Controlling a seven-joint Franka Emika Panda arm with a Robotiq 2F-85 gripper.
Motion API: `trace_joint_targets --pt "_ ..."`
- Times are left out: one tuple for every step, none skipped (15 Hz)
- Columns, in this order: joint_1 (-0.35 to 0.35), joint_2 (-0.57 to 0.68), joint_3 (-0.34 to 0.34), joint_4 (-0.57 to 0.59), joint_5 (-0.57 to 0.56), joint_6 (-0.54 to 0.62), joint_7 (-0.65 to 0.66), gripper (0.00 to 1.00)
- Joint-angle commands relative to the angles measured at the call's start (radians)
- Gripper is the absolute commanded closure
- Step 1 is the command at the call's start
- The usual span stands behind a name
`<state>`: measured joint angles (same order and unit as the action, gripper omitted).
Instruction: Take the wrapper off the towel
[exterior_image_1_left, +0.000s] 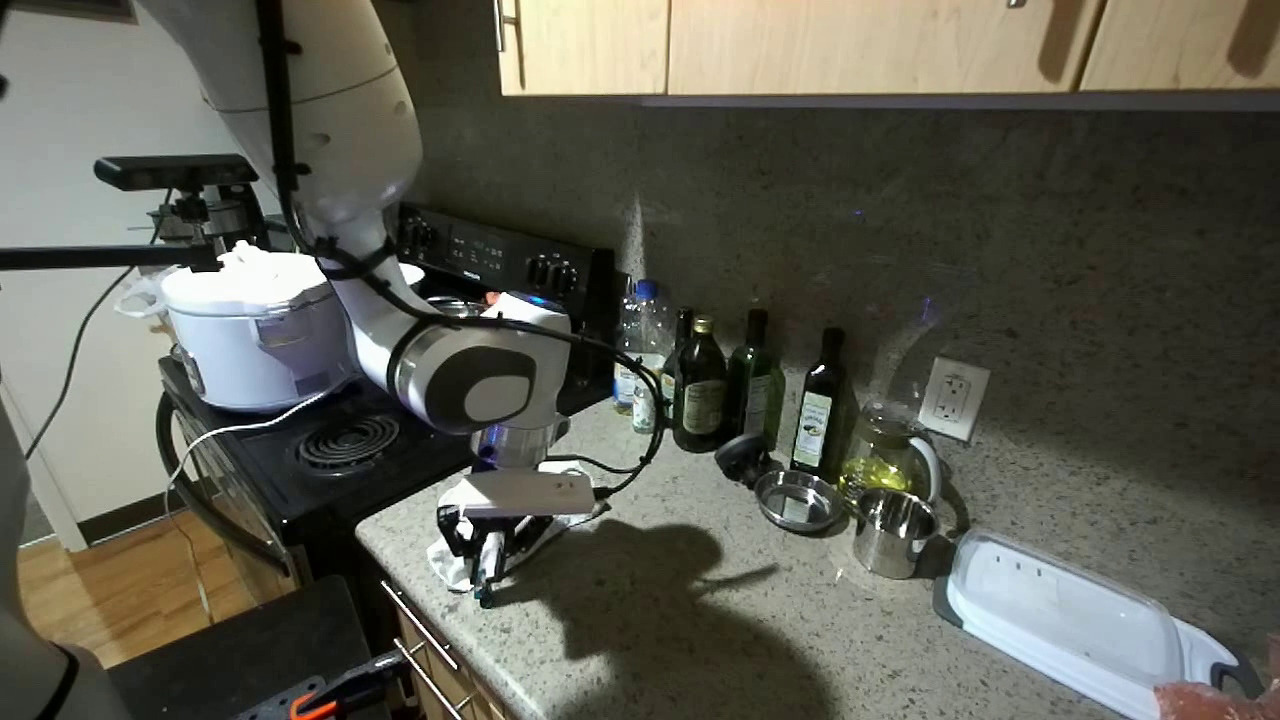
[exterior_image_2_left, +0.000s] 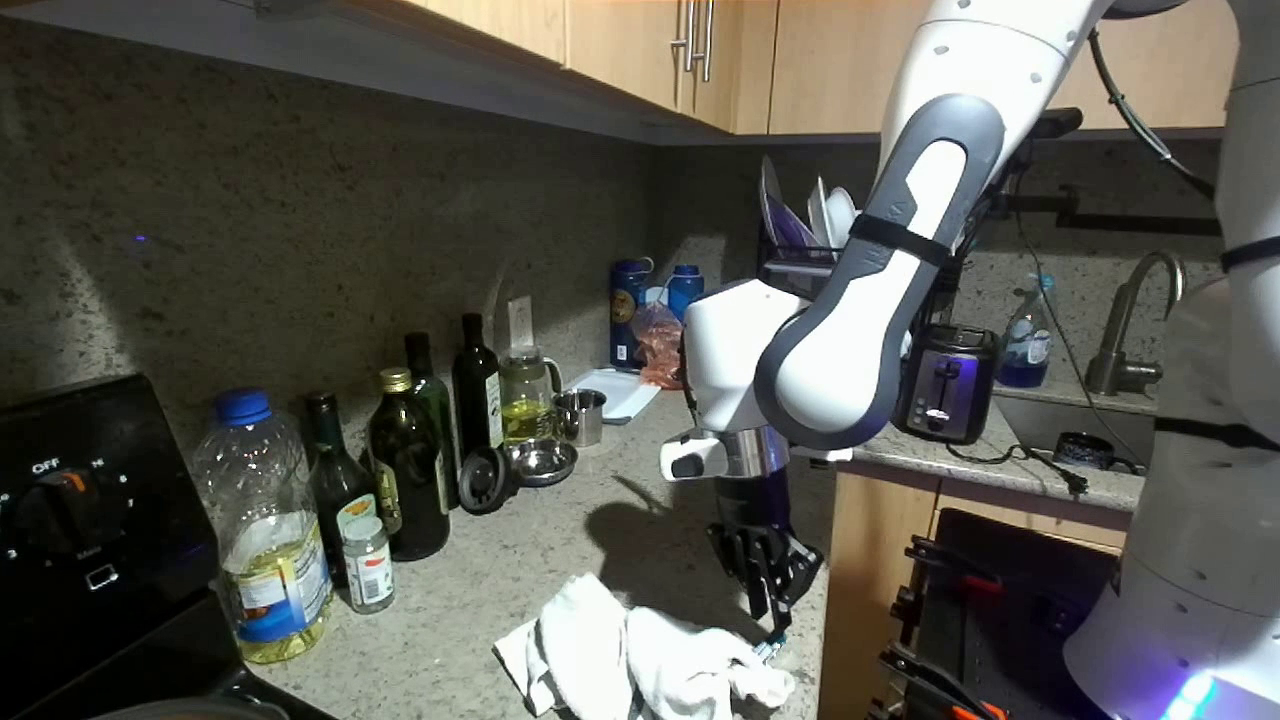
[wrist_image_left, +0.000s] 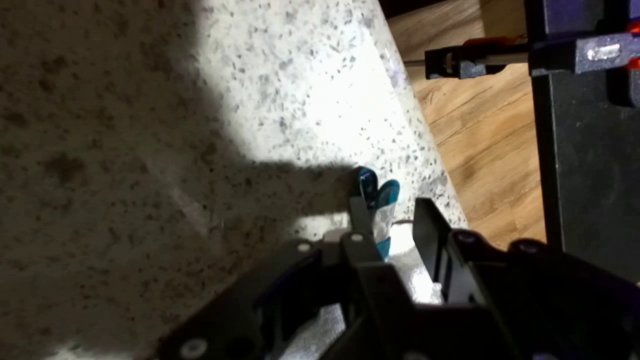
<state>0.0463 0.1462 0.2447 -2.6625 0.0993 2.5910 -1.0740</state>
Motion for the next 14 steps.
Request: trace_joint_targets --pt "0.005 -0.027 -0.006 -0.023 0.033 -0.005 -0.011 0.74" --pt "0.004 -0.021 -0.007 -0.02 0.036 -0.006 -0.013 0.76" --pt "0.003 -0.019 -0.008 -0.02 0.04 -0.005 -0.014 0.79" --pt "0.002 -0.015 -0.009 -0.019 0.04 -0.006 -0.015 0.8" --pt "0.001 -0.011 -0.01 -0.019 0.044 -0.006 -0.017 0.82" --pt "0.0 -0.01 -0.011 -0.018 0.046 -0.008 -0.017 0.82" --pt "0.0 -0.007 -0.01 -0.018 0.049 -0.011 -0.02 0.81" --pt "0.0 -0.003 -0.009 -0.017 0.054 -0.013 -0.022 0.78" --pt "0.0 0.001 -0.008 -0.015 0.057 -0.017 -0.023 0.73" --pt "-0.001 0.006 -0.007 -0.013 0.06 -0.02 -0.026 0.69" --pt "-0.002 0.009 -0.006 -0.012 0.064 -0.022 -0.027 0.61" --pt "-0.003 0.014 -0.005 -0.011 0.066 -0.023 -0.028 0.56" --pt "-0.003 0.018 -0.005 -0.011 0.067 -0.025 -0.028 0.51" --pt "-0.004 0.022 -0.004 -0.011 0.067 -0.026 -0.026 0.42"
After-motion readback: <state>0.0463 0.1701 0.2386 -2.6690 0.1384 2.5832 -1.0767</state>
